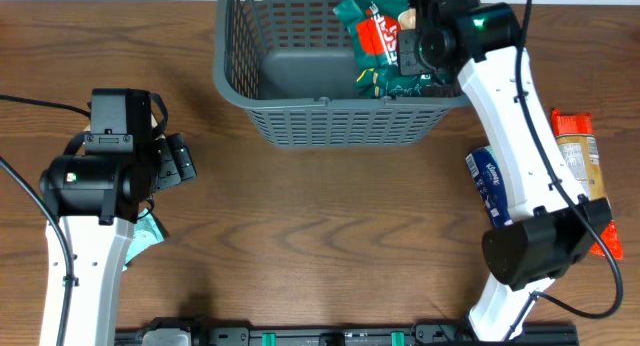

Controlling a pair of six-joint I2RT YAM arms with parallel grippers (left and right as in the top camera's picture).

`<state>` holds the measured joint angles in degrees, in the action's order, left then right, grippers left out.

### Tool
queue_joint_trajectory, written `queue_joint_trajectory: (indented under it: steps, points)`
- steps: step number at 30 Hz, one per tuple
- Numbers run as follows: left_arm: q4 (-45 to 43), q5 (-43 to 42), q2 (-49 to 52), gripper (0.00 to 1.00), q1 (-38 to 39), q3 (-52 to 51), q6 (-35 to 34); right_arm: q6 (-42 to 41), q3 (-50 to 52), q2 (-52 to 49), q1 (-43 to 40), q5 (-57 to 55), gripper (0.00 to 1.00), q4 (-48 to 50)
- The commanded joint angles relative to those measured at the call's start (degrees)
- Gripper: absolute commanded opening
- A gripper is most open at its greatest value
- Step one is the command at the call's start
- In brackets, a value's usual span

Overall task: Pack container
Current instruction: 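Lower the Nescafe bag into the basket and open the right gripper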

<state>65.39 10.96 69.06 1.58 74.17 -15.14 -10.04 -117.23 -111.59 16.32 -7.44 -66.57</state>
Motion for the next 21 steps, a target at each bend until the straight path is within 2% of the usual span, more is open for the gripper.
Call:
queue_joint_trajectory:
  steps: [1,4,5,7,8,15,21]
  points:
    - [-0.1,1.1,-0.2,0.98,-0.3,-0.7,0.5,0.4,-1.1,0.2,-0.2,-0.9,0.02,1.4]
    - [0.0,1.1,-0.2,0.98,-0.3,-0.7,0.5,0.5,-1.1,0.0,-0.3,-0.9,0.02,1.4]
    - [0.0,1.1,-0.2,0.99,-0.3,-0.7,0.5,0.4,-1.1,0.0,-0.3,-0.9,0.08,1.4]
    - [-0.1,1.1,-0.2,0.99,-0.3,-0.7,0.5,0.5,-1.1,0.0,-0.3,-0.9,0.79,1.4]
    - [-0.1,1.1,-0.2,0.99,-0.3,-0.7,0.5,0.5,-1.1,0.0,-0.3,-0.9,0.99,1.4]
    - [-0.1,1.1,-0.2,0.99,-0.3,-0.7,0.5,0.5,-1.2,0.1,-0.3,-0.9,0.99,2.5]
    - [0.0,1.1,-0.2,0.98,-0.3,-0.7,0.5,4.2,-3.0,1.4,-0.6,-1.8,0.99,1.2]
